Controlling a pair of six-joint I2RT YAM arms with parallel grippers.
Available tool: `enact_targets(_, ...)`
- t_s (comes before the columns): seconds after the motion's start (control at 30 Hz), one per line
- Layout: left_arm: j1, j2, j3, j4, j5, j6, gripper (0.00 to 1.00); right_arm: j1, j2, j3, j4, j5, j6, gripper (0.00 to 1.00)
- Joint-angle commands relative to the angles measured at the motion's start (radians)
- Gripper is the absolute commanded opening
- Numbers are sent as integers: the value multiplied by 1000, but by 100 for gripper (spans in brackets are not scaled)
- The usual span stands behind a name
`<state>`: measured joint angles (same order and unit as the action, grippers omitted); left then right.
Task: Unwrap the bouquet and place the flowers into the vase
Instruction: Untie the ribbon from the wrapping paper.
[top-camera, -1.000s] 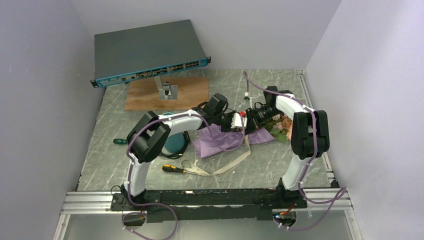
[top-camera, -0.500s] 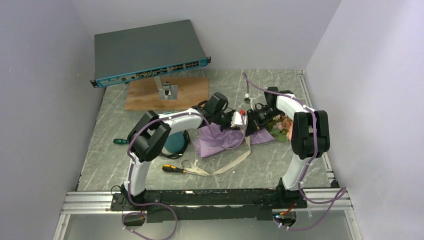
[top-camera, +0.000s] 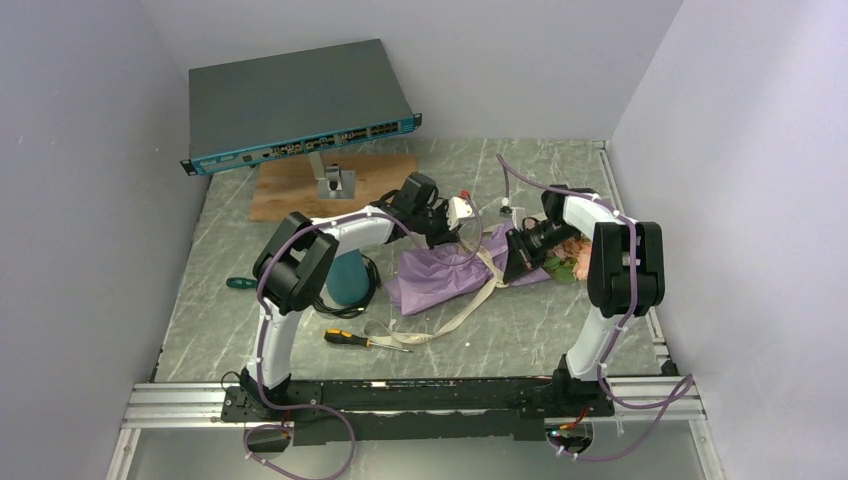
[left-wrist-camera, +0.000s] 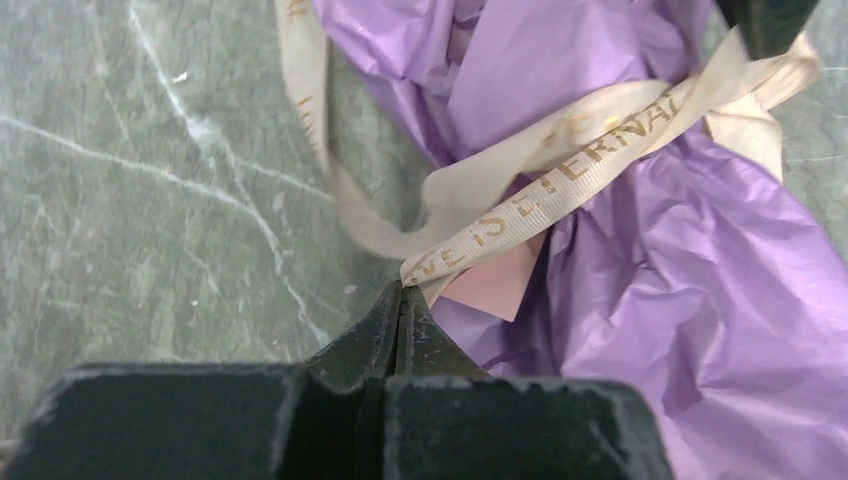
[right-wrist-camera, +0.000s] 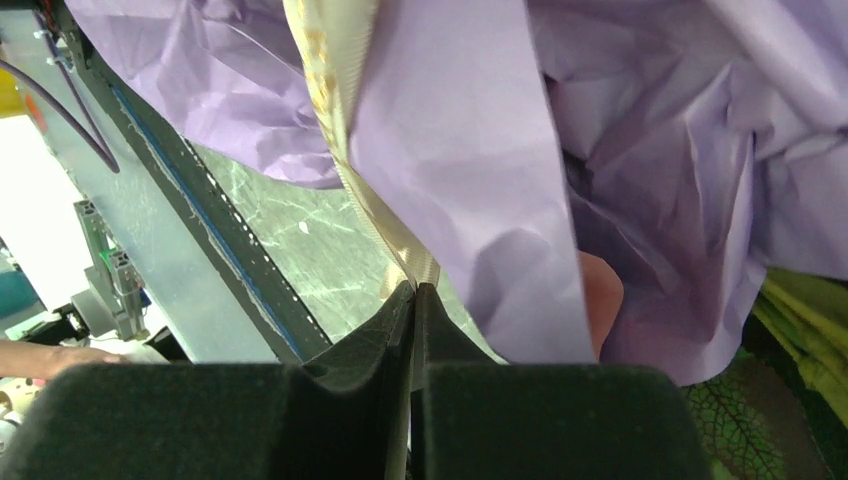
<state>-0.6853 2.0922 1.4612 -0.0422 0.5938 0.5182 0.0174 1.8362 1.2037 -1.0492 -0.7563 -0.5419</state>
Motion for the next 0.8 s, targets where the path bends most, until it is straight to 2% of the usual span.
enact_targets(0.0, 10, 10, 44, 14, -22, -43, 0, -13, -38, -12, -33, 0, -47, 3)
enact_targets(0.07, 4, 1, 32, 25, -8, -15, 0, -12, -33, 0, -31, -20, -38, 3)
enact_targets(0.1, 0, -8, 26, 33, -4, -9, 3, -7, -31, 4, -29, -25, -33, 3)
enact_targets(0.2, -14, -44, 20, 34, 46, 31, 22, -1, -29, 11, -18, -38, -23, 2)
enact_targets(0.4, -84, -82, 14, 10, 84, 191, 36, 7, -11, 34, -12, -53, -9, 0)
enact_targets(0.53, -110, -83, 4, 9, 87, 232, 43, 7, -11, 41, -12, -54, -8, 0)
enact_targets(0.63, -124, -76, 2, 4, 81, 269, 43, 7, -11, 43, -14, -55, -8, 0)
enact_targets(0.77, -123, -58, 17, 13, 43, 237, 33, 7, -15, 35, -19, -47, -17, 0)
